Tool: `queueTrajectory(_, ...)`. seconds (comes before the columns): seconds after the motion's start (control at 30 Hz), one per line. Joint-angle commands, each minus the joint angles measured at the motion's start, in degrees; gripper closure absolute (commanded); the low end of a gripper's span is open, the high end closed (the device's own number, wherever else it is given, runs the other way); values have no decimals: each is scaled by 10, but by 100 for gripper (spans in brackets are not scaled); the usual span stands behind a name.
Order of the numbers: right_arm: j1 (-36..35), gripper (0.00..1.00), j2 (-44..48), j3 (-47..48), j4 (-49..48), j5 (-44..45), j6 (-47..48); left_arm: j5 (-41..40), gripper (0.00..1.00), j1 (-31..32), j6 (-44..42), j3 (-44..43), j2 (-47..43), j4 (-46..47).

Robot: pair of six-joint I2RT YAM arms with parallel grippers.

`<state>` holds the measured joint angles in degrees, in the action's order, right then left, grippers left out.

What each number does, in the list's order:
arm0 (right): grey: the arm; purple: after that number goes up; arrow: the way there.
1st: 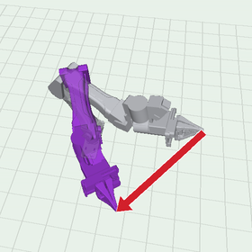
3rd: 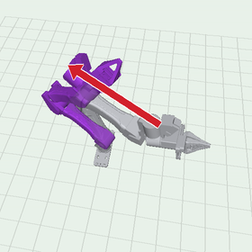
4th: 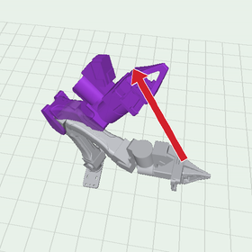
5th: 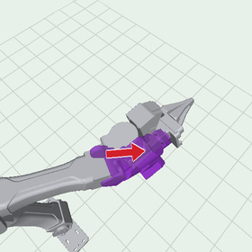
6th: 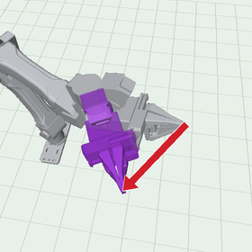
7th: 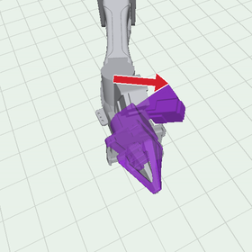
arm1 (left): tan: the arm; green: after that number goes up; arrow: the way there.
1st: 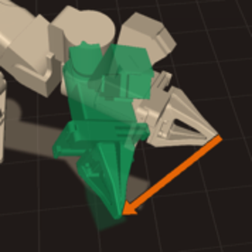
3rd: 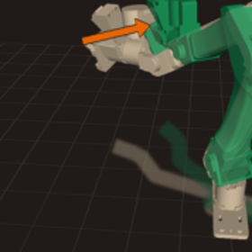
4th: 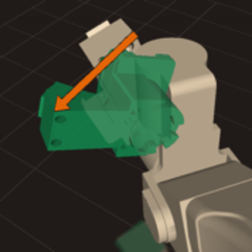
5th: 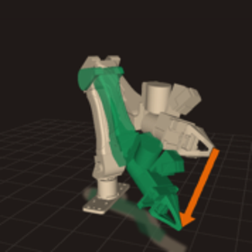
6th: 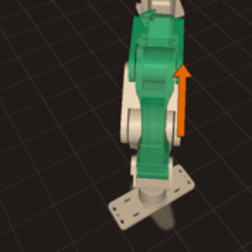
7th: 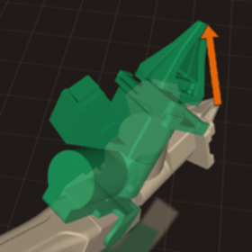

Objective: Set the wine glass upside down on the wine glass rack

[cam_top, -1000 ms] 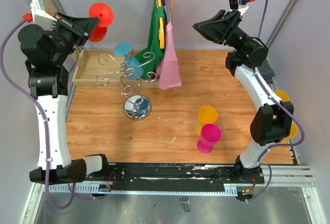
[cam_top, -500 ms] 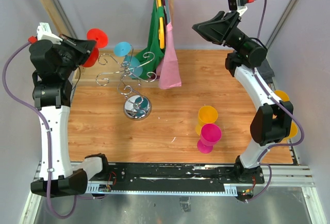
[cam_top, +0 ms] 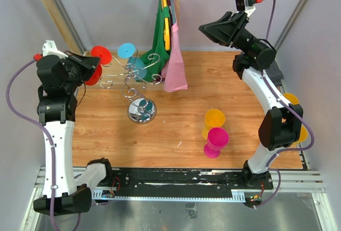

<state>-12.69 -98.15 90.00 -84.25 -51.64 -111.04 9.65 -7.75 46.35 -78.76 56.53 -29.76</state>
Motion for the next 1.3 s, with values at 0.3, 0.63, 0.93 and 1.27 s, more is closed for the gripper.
queueTrajectory(0.3, 7, 59, 14, -3, -33, -13, -7, 105, 100, -3, 20, 65, -15, 50)
queueTrajectory(0.63, 7, 59, 13, -7, -33, -12, -5, 171, 100, -3, 25, 74, 14, 75)
queueTrajectory(0.93, 7, 59, 17, -12, -32, -13, -3, 153, 100, -4, 57, 108, 17, 132)
queueTrajectory(1.27, 7, 59, 20, -12, -29, -17, -2, 86, 100, -10, 89, 105, 17, 175)
